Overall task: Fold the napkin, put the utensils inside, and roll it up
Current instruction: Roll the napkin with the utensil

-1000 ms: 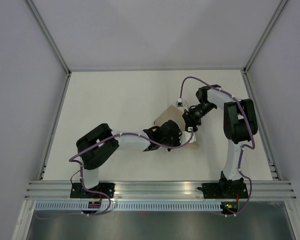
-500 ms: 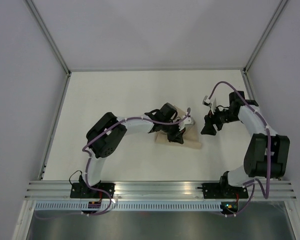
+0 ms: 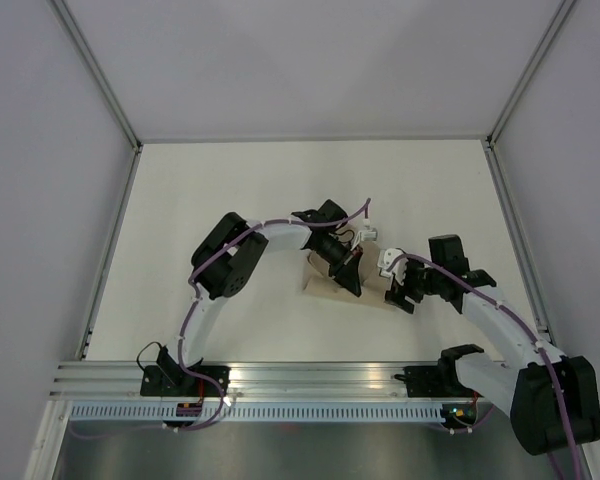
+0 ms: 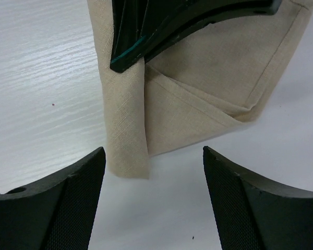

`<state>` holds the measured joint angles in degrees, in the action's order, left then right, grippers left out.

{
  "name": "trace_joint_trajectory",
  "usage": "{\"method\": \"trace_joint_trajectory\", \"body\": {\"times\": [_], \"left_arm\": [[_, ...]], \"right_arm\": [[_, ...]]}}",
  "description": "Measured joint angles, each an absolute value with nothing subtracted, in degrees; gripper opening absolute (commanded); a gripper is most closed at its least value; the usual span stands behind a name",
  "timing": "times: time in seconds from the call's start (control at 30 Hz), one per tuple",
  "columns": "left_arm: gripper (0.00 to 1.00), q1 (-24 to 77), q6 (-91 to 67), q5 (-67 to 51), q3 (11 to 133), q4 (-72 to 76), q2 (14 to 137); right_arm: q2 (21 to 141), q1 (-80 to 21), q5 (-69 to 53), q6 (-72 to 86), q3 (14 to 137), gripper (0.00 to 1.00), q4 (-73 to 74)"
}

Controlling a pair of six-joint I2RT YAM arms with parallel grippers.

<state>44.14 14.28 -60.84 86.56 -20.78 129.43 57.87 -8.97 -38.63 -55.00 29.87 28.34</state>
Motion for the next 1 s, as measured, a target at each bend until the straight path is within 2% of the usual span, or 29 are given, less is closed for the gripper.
{"method": "trace_joint_trajectory", "body": {"times": [0.37, 0.63, 1.0], "left_arm": [[0.02, 43.11, 10.9, -69.49, 88.25, -30.28, 134.26], [0.02, 43.03, 10.04, -70.89, 88.53, -32.95, 135.39], [0.02, 43.03, 9.82, -70.63, 88.79, -33.45, 135.44]], "right_arm": [[55.88, -22.41, -30.61, -52.18, 24.93, 0.81, 20.4], [54.54, -26.61, -28.84, -50.46, 24.88, 0.77, 20.93], [59.2, -34.94, -25.76, -49.98, 24.99, 0.75, 21.37]]}}
